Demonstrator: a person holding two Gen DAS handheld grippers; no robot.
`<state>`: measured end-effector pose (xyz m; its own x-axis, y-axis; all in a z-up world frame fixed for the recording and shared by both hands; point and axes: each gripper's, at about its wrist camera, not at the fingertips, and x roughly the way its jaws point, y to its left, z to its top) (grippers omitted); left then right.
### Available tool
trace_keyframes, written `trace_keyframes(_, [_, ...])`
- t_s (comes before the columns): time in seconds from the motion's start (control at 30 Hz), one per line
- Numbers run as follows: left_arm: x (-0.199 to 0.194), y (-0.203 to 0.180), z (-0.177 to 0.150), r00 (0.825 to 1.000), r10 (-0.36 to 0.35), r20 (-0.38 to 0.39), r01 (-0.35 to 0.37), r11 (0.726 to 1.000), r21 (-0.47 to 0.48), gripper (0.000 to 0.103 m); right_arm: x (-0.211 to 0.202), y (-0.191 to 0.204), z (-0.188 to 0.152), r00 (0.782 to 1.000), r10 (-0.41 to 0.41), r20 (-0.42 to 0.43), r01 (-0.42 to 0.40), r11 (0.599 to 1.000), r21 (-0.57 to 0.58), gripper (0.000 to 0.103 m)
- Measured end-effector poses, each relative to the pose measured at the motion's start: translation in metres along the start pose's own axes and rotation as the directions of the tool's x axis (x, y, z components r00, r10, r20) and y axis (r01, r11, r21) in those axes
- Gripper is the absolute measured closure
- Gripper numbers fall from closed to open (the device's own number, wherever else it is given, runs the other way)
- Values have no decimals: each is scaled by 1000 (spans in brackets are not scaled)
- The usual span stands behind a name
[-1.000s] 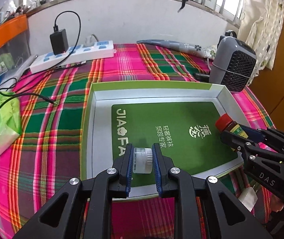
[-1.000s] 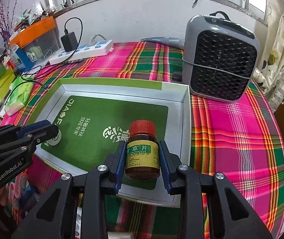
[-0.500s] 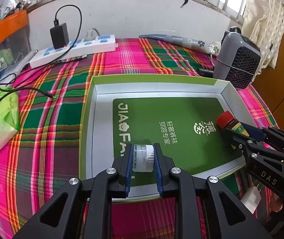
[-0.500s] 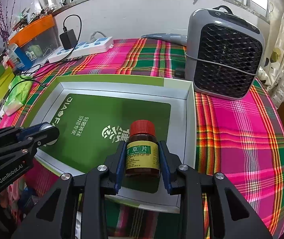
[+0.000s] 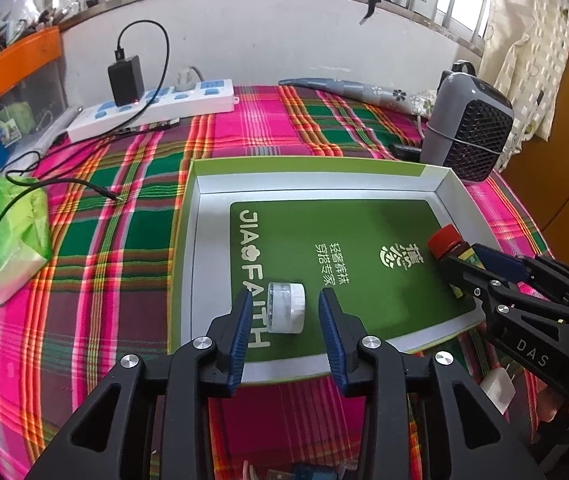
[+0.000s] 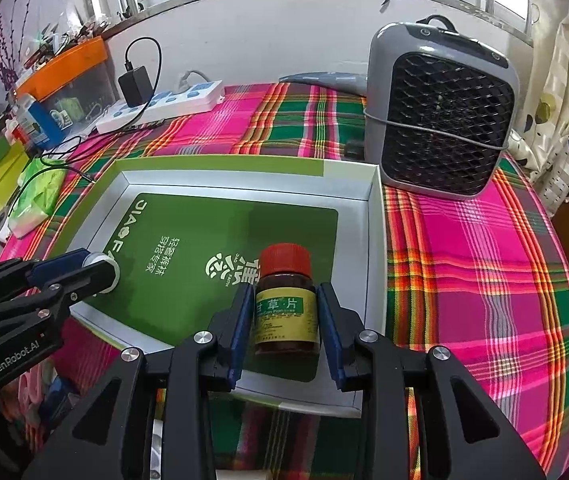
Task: Organize rigid objects
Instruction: 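Open both grippers to set the cap and bottle inside the box, then withdraw both tools from the box toward the remaining items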
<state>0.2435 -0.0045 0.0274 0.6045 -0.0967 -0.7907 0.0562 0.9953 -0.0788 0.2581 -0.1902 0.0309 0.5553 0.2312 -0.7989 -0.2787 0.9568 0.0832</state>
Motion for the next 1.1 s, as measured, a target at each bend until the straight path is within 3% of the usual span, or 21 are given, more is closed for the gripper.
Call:
trace_keyframes(0.1, [-8,-3,-3,1000,0,19,0,1000,8,69,-6,0,-1,1000,2,14,-2,1000,8,60])
trace_keyframes(0.57, [-62,-4,-34,995,29,95,-28,1000,-4,67,-52,8,-21,996,20,84,-23,999,32,59])
trace_keyframes(1.1, [-99,20,-82,993,19,118,-11,998,-68,66,-95,3,-63,990,18,138,-29,996,81,59])
